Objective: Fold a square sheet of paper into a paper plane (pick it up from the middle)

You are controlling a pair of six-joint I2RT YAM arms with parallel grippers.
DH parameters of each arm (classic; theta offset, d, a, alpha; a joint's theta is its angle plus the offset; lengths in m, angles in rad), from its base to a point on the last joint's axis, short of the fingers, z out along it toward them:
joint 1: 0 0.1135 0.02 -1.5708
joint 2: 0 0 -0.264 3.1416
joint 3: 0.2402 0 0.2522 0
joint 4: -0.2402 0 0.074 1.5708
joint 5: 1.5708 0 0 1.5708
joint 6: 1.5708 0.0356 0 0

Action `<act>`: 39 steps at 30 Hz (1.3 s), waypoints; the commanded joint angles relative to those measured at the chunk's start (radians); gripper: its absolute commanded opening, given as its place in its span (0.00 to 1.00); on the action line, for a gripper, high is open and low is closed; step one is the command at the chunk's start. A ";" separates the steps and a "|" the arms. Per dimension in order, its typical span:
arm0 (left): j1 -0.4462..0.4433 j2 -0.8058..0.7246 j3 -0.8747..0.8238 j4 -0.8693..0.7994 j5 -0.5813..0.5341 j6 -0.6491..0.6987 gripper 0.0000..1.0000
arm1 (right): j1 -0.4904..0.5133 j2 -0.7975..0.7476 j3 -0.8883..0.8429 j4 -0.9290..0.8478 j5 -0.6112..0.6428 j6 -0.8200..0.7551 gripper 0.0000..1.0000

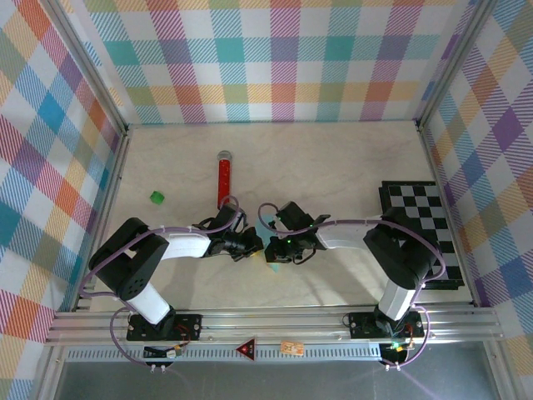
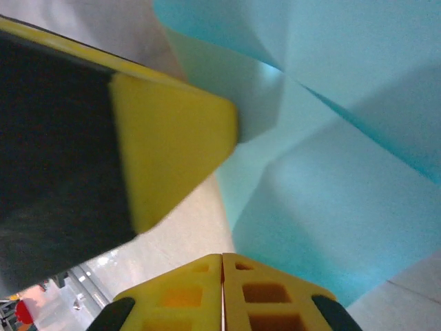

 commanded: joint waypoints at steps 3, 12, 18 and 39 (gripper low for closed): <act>-0.010 0.052 -0.021 -0.094 -0.059 0.025 0.00 | 0.008 -0.055 -0.118 0.035 0.014 0.012 0.10; -0.010 0.058 -0.018 -0.098 -0.066 0.026 0.00 | 0.008 -0.137 -0.147 0.021 -0.012 -0.005 0.11; -0.009 0.049 -0.019 -0.099 -0.067 0.023 0.00 | 0.012 -0.159 -0.094 0.080 -0.042 0.034 0.11; -0.009 0.035 -0.022 -0.134 -0.099 0.023 0.00 | 0.035 -0.206 -0.328 0.151 -0.046 0.057 0.11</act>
